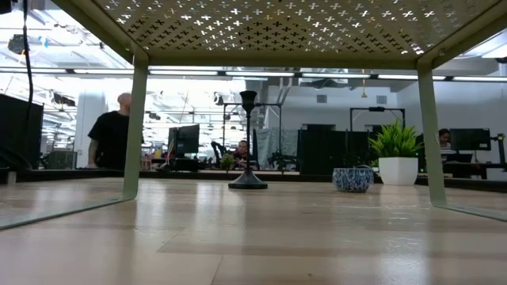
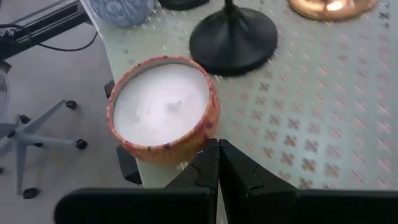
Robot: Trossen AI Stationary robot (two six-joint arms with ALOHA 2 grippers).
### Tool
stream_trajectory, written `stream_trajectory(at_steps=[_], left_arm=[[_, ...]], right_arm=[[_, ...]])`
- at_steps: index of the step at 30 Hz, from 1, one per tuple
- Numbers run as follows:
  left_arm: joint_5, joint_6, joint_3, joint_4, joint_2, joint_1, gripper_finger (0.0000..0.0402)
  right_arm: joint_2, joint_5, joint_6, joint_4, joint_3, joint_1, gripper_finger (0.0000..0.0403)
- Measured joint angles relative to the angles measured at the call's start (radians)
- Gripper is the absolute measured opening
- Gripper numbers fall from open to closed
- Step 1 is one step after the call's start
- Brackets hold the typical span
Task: Pick & Place candle stick holders
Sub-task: Put the orange scented candle on the shelf aligned with the other blue scented candle
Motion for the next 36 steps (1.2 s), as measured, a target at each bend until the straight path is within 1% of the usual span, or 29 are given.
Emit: stream_trajectory(at_steps=[9,14,17,20,24,26,30,34,36], left_arm=[[0.000,0.000,0.000,0.004,0.000,0.000,0.0110],[0.000,0.000,0.000,0.004,0.000,0.000,0.0110],[0.000,0.000,0.000,0.004,0.000,0.000,0.0110],[0.000,0.000,0.000,0.005,0.000,0.000,0.0110],[0.000,0.000,0.000,0.007,0.000,0.000,0.0110],[0.000,0.000,0.000,0.007,0.000,0.000,0.0110],[0.000,0.000,0.000,0.007,0.000,0.000,0.0110],[0.000,0.000,0.000,0.007,0.000,0.000,0.0110],[0.000,0.000,0.000,0.007,0.000,0.000,0.0110]], right_arm=[[0.001,-0.032,-0.178,0.104,0.000,-0.064,0.0000],[0.001,-0.048,-0.237,0.110,0.002,-0.094,0.0000],[0.000,-0.048,-0.251,0.076,0.024,-0.088,0.0000],[-0.011,-0.013,-0.224,-0.013,0.064,-0.062,0.0000],[-0.013,0.000,-0.108,-0.151,0.114,-0.016,0.0000],[-0.010,0.000,-0.056,-0.145,0.116,0.008,0.0000],[-0.001,-0.004,-0.003,-0.116,0.115,0.051,0.0000],[0.011,-0.001,-0.008,-0.082,0.115,0.057,0.0000],[0.017,0.001,-0.037,-0.035,0.115,0.048,0.0000]])
